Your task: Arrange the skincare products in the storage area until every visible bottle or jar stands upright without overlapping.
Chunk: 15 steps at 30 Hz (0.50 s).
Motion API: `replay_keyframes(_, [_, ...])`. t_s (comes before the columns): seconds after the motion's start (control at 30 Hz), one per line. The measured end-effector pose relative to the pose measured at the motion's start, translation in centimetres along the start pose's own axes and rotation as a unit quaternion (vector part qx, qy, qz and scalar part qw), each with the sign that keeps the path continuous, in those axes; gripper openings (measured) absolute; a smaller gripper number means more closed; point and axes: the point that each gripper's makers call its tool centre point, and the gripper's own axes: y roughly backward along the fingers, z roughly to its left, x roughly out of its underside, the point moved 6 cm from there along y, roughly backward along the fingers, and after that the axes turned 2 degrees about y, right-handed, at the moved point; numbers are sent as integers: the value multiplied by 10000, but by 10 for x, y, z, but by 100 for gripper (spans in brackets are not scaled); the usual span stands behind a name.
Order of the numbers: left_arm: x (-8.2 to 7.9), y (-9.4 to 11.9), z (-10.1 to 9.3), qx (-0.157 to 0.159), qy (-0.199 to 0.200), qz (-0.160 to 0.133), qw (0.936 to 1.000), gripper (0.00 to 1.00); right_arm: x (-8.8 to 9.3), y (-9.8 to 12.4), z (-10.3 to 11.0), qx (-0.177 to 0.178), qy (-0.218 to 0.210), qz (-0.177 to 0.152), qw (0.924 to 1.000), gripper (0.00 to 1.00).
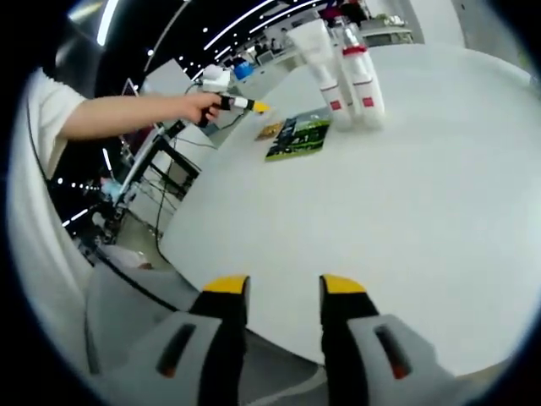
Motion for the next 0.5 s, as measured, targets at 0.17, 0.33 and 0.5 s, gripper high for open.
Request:
replay_keyframes(0.17, [10,25,-34,212,-88,-307,9993,41,-1,3,4,-10,96,-37,9999,34])
replay_keyframes(0.33, [37,54,-71,377,-169,-408,9983,41,-4,6,7,-9,179,-139,9997,34])
replay_keyframes(0.5, [82,93,-115,486,-322,-382,9976,41,-6,8,14,-56,313,-191,9993,34])
